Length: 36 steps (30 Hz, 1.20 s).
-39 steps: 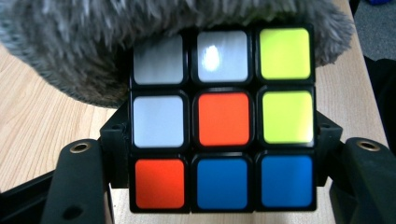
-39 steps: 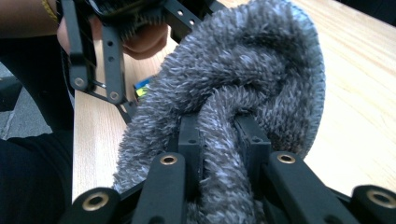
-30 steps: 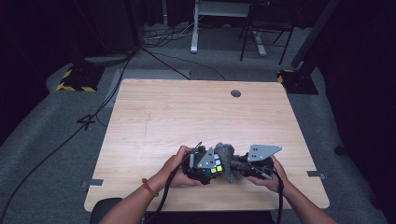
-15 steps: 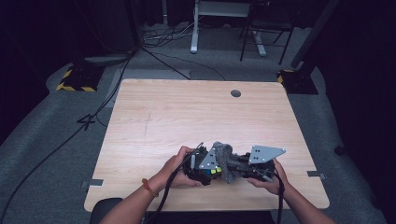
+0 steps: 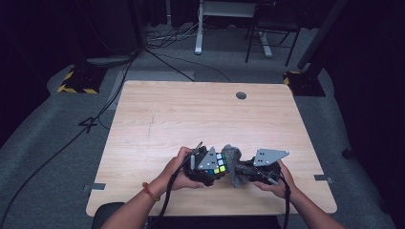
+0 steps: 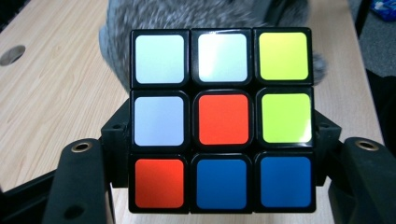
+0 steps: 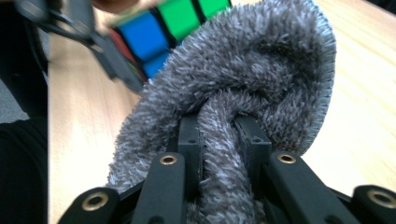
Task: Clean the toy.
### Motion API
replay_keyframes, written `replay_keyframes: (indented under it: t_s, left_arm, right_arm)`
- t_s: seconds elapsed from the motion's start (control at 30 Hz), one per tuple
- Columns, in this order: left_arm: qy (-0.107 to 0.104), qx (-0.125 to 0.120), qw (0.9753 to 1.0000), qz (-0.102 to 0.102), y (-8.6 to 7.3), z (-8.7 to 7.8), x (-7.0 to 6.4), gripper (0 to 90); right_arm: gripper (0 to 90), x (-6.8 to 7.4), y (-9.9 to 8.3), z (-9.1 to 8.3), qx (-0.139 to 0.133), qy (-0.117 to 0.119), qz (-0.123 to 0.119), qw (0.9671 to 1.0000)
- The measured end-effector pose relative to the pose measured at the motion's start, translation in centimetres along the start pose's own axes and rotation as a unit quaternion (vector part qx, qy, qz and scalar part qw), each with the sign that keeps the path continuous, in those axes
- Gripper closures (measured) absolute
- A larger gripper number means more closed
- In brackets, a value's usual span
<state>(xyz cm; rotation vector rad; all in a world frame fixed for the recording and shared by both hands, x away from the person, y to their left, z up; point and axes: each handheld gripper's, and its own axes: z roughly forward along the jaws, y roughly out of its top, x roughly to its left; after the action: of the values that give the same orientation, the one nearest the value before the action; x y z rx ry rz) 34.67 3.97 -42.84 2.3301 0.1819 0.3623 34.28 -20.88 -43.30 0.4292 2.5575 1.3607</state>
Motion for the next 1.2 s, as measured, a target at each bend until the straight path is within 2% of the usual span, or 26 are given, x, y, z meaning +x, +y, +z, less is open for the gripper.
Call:
replay_keyframes:
  t_s: [0.03,0.1,0.17,0.27,0.37,0.5,0.57,0.67,0.77,0.83,0.9,1.0,1.07,1.2]
  left_arm:
    - [0.001,0.004,1.0,0.001,0.0,0.2,0.0,33.2]
    - [-0.002,0.01,0.9999,0.0,0.0,0.5,-0.1,33.2]
    - [-0.006,0.018,0.9998,0.001,0.0,1.0,-0.3,33.2]
    - [-0.012,0.028,0.9995,0.013,0.1,1.4,-0.8,33.3]
    - [-0.012,0.02,0.9997,0.013,0.2,1.2,-0.8,33.3]
    - [-0.01,-0.009,0.9998,0.018,0.4,0.2,-0.7,33.2]
    - [-0.006,-0.023,0.9996,0.013,0.4,-0.3,-0.5,33.2]
    - [-0.001,-0.026,0.9996,0.006,0.3,-0.6,-0.2,33.2]
    - [0.001,-0.021,0.9998,0.006,0.0,-0.5,0.0,33.2]
    - [0.006,-0.012,0.9999,0.007,0.0,-0.3,0.0,33.2]
    - [0.001,-0.007,1.0,0.006,-0.1,-0.1,0.0,33.2]
    - [0.0,0.005,0.9999,0.012,0.0,0.4,-0.2,33.2]
    - [-0.006,0.012,0.9998,0.013,-0.1,0.8,-0.5,33.1]
    - [-0.003,0.019,0.9997,0.018,0.0,1.0,-0.7,33.2]
  right_arm:
    - [75.6,0.2,0.1,-0.1,-0.009,0.008,0.002,0.9999]
    - [75.5,0.5,0.4,-0.2,-0.011,0.005,-0.007,0.9999]
    - [75.5,0.5,0.5,-0.4,-0.026,0.01,-0.003,0.9996]
    - [75.5,0.8,0.9,-0.5,-0.037,-0.007,-0.015,0.9992]
    - [75.5,0.6,0.9,-0.2,-0.03,-0.017,-0.015,0.9993]
    - [75.5,-0.2,0.2,0.2,0.0,-0.027,-0.003,0.9996]
    - [75.5,-0.4,-0.3,0.3,0.016,-0.04,-0.017,0.9989]
    - [75.5,-0.3,-0.7,0.4,0.018,-0.029,-0.015,0.9993]
    - [75.5,0.3,-0.3,0.2,0.013,-0.023,-0.023,0.9994]
    - [75.5,0.4,-0.1,-0.1,0.0,-0.015,-0.021,0.9997]
    - [75.3,0.5,0.2,-0.4,-0.013,0.0,-0.017,0.9998]
    - [74.9,1.1,0.7,-0.5,-0.021,0.004,-0.034,0.9992]
    - [74.8,1.2,0.8,-0.6,-0.032,0.01,-0.037,0.9987]
    - [74.6,1.2,1.2,-0.3,-0.026,-0.003,-0.04,0.9988]
